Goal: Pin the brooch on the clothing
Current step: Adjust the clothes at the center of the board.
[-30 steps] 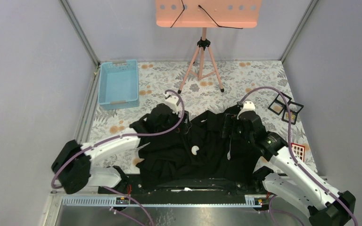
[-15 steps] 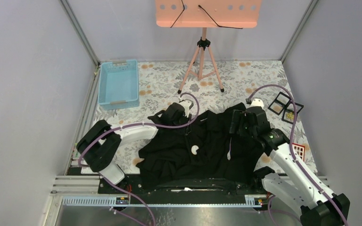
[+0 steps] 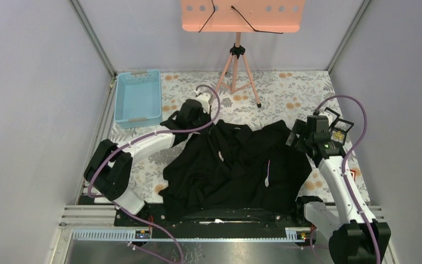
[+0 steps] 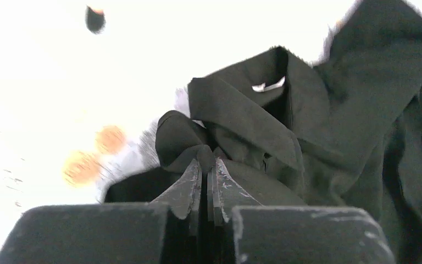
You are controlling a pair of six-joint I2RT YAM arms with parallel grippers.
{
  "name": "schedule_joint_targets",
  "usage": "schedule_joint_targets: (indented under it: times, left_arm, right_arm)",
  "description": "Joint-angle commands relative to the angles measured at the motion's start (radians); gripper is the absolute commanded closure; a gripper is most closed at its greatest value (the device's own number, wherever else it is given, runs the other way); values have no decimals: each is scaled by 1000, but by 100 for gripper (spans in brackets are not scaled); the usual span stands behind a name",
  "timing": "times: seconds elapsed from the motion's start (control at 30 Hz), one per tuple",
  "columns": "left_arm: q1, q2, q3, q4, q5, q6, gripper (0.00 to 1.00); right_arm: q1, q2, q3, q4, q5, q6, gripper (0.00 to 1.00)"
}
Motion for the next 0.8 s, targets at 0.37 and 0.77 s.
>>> schedule_joint_targets:
  times: [0.37,0.77]
  left_arm:
    - [228,117,162,155,23,29,74]
    - [227,12,34,225,106,4,10]
  right_arm:
    - [-433,415,195,203,-99,-92,10]
    - [-522,700,390,196,-64,-279,15]
